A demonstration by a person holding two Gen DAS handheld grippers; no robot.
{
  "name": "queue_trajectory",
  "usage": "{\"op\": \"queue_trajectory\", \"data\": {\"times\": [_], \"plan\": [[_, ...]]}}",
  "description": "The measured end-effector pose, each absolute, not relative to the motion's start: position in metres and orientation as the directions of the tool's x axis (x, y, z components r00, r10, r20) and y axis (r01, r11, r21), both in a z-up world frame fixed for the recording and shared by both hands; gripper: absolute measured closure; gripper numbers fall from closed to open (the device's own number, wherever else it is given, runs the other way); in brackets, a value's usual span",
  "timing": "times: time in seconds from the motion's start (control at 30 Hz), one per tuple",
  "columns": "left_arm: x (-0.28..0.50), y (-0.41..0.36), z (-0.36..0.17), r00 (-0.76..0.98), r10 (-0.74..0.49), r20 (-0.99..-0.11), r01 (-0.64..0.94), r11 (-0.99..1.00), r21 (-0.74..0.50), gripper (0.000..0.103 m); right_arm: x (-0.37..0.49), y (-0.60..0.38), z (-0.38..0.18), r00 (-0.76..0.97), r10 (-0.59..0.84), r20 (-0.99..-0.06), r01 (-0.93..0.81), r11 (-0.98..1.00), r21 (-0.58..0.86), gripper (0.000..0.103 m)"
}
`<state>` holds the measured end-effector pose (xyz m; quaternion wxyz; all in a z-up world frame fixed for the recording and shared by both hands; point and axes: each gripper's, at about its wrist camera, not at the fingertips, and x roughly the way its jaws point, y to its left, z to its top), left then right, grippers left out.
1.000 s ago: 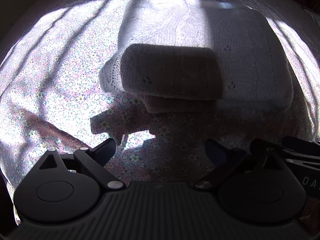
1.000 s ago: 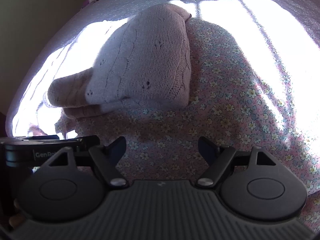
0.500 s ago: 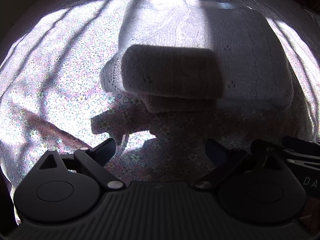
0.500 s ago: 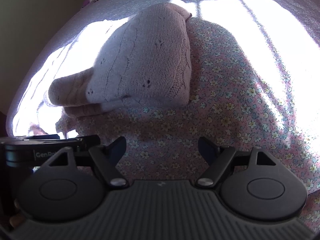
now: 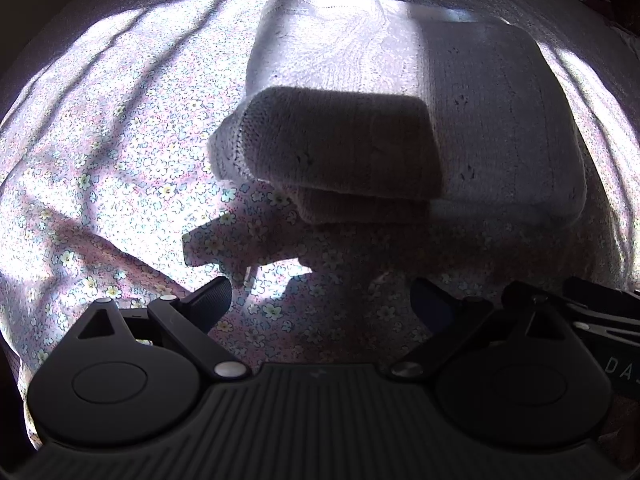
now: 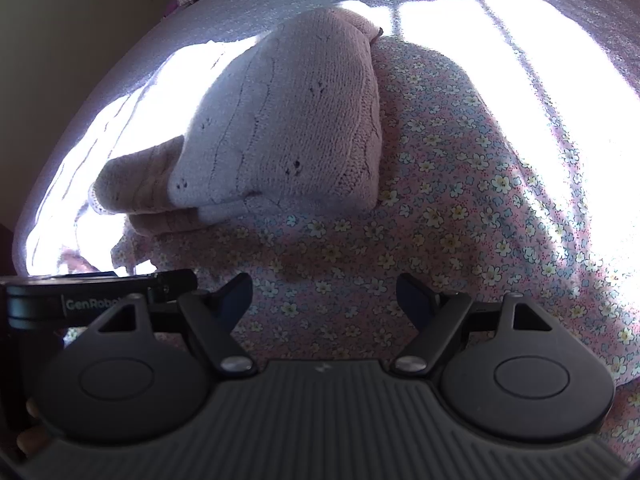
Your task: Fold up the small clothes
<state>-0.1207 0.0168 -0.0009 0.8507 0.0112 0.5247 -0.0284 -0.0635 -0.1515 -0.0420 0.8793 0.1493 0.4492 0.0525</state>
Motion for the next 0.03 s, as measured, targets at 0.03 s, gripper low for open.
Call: {"op": "queue_trajectory", "data": {"times": [0.03], "plan": [[-0.1210, 0.0165, -0.0007, 0.449, -0.035, -0.893, 0.062, 0.998, -0.008, 0.004, -0.0637, -0.1514, -0.0421, 0.591, 0.227, -0.774, 0.041, 0.950, 0.310, 0.022]]}}
